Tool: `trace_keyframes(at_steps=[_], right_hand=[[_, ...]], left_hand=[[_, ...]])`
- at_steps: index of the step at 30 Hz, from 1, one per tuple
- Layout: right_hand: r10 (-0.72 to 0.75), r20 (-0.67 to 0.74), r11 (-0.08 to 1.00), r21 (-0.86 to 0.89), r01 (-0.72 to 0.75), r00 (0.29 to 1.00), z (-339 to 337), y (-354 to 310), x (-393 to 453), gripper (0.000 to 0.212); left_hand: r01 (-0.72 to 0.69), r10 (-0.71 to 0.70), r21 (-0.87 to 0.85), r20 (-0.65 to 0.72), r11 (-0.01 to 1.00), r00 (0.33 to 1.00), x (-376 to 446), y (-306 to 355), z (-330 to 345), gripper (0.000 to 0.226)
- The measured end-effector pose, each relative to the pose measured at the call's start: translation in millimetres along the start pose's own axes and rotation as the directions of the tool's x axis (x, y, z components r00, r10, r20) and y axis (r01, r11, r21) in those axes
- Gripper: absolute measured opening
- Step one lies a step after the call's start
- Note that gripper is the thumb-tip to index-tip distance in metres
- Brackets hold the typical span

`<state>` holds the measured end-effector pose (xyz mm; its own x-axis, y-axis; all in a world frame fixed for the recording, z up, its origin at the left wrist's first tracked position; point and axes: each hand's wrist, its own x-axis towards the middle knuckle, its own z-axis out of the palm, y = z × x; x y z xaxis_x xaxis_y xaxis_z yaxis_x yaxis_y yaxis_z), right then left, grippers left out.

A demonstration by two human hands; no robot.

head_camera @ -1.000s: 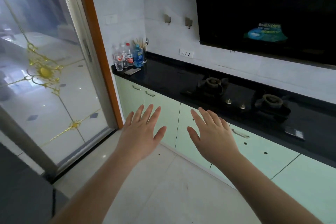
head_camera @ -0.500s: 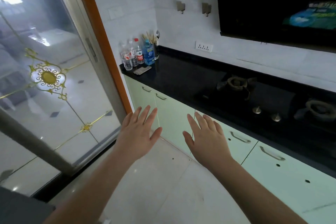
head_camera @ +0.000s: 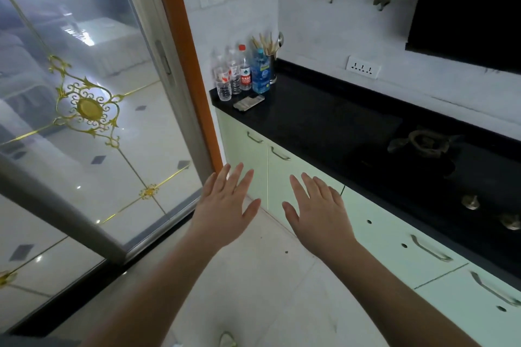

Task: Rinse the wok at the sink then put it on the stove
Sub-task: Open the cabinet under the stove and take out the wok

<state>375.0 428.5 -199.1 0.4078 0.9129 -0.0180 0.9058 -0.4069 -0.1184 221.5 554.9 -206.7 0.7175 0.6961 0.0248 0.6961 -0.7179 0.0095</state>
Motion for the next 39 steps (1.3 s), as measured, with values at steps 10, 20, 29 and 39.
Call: trace_keyframes(at_steps=[10, 20, 29, 39], right_hand=[[0.096, 0.044, 0.995, -0.024, -0.095, 0.994, 31.4, -71.4, 114.6, 0.062], [0.194, 0.094, 0.981, -0.025, -0.192, 0.977, 59.4, -60.0, 197.8, 0.062], [0.195, 0.188, 0.974, 0.08, -0.213, 0.963, 105.5, -26.3, 287.8, 0.063], [0.227, 0.314, 0.963, 0.071, -0.261, 0.922, 153.6, -9.7, 366.6, 0.064]], left_hand=[[-0.069, 0.071, -0.038, 0.063, 0.997, 0.995, 81.4, -123.3, 21.0, 0.071], [-0.195, 0.203, -0.067, 0.148, 0.978, 0.968, 182.5, -140.8, 54.8, 0.069], [-0.259, 0.26, -0.035, 0.245, 0.965, 0.934, 296.7, -135.1, 98.7, 0.068], [-0.39, 0.371, -0.018, 0.353, 0.921, 0.859, 378.4, -143.3, 159.4, 0.067]])
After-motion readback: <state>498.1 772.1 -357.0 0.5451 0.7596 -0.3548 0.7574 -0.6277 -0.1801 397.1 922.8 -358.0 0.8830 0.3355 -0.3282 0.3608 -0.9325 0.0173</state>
